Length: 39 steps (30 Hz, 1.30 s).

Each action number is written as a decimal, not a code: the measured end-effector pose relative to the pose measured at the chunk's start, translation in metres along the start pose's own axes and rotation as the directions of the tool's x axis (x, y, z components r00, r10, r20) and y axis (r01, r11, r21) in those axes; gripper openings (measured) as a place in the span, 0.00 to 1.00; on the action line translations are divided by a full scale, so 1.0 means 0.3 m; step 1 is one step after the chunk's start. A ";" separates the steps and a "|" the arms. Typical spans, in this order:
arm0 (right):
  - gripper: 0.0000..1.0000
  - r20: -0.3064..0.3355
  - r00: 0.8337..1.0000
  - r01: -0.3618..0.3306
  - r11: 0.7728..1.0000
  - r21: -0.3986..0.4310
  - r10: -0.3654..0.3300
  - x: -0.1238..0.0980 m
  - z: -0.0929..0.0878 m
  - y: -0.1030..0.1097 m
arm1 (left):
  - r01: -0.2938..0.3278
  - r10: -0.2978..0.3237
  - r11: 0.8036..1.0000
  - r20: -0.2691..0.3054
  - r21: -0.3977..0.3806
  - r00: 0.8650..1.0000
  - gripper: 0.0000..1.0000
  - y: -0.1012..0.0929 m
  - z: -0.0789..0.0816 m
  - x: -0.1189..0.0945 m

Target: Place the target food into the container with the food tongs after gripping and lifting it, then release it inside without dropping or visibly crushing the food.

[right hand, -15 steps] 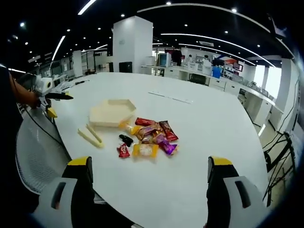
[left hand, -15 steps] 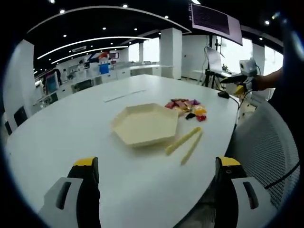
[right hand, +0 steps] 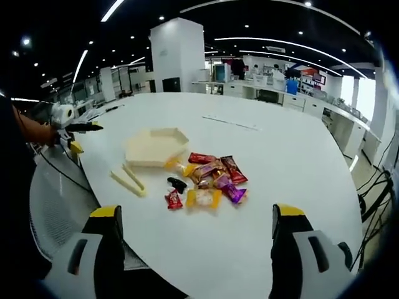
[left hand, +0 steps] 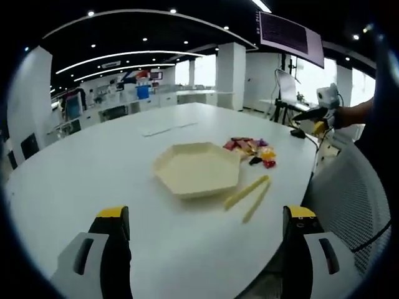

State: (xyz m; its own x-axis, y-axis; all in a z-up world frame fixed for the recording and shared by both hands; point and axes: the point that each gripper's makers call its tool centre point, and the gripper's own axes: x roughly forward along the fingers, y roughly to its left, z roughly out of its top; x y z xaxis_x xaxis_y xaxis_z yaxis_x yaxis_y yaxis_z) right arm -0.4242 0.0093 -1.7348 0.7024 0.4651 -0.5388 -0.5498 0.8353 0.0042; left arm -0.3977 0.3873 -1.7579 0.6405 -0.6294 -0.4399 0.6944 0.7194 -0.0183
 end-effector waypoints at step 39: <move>0.96 -0.027 0.999 -0.045 0.994 -0.104 0.043 0.015 0.001 0.058 | 0.419 -0.310 0.879 -0.396 0.227 0.864 0.55 -0.217 -0.190 0.316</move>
State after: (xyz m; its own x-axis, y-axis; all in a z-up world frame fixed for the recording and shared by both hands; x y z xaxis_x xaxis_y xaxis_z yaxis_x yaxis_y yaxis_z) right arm -0.4303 0.0261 -1.7369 0.6659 0.4923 -0.5605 -0.6249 0.7785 -0.0587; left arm -0.4009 0.2973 -1.8495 0.2087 -0.6508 -0.7300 0.9534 0.3017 0.0035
